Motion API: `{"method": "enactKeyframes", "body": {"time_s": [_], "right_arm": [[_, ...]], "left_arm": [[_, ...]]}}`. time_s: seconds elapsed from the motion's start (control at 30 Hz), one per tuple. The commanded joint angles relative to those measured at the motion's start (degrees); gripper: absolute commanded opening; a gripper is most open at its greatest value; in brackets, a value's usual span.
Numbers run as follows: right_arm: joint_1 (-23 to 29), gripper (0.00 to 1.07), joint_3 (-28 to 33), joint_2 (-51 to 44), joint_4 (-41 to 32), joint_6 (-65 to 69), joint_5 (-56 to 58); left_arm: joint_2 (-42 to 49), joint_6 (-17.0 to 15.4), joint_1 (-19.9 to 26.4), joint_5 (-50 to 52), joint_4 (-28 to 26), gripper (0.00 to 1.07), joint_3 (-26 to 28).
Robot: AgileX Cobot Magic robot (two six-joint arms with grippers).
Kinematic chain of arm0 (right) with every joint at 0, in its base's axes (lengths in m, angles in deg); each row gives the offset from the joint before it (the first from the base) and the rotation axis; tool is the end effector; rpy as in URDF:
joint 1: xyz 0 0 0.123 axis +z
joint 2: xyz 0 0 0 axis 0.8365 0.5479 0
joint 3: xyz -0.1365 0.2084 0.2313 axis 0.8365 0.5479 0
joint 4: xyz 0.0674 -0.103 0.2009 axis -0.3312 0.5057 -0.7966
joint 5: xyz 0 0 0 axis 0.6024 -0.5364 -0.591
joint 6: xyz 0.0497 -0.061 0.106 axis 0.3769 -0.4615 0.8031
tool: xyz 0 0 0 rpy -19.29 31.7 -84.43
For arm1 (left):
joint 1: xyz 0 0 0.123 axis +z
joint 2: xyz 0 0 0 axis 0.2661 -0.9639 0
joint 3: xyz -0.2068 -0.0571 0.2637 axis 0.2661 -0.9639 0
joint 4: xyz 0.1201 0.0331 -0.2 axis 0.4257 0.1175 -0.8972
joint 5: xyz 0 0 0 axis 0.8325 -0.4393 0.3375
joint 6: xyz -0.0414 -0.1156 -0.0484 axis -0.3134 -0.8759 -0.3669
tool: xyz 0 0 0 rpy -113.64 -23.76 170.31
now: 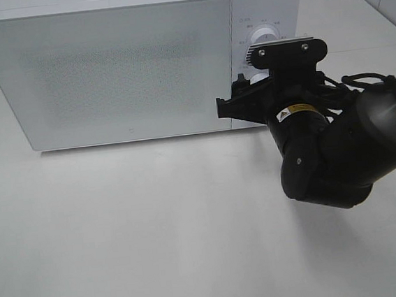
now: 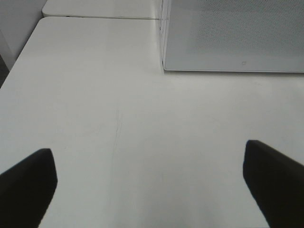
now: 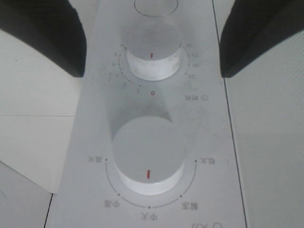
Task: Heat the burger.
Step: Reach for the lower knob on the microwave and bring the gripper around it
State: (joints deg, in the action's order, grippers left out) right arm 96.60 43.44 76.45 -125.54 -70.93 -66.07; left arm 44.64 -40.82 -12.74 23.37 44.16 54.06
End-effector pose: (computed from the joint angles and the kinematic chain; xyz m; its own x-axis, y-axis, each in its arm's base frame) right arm 0.3459 0.1692 0.2028 -0.0724 0.0122 -0.9973 0.0742 0.9972 0.0068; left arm -0.0406 -0.0134 0.2550 -0.4425 -0.0293 -0.8963 0.0270 0.9986 -0.0460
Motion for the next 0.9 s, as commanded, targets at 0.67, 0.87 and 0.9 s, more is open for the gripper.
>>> {"method": "enactKeyframes", "body": {"time_s": [0.67,0.87,0.9], "right_arm": [[-3.15,0.76,-5.61,5.9,3.21,0.86,0.0],[-3.15,0.76,-6.47,7.16,3.55,2.18,0.23],[-3.15,0.76,-6.47,7.22,3.44,2.69,0.23]], "left_arm": [[0.97,-0.23,0.29,-0.11,-0.23,1.0,-0.06],[0.97,-0.23,0.29,-0.11,-0.23,1.0,-0.06],[0.97,-0.23,0.29,-0.11,-0.23,1.0,-0.06]]}}
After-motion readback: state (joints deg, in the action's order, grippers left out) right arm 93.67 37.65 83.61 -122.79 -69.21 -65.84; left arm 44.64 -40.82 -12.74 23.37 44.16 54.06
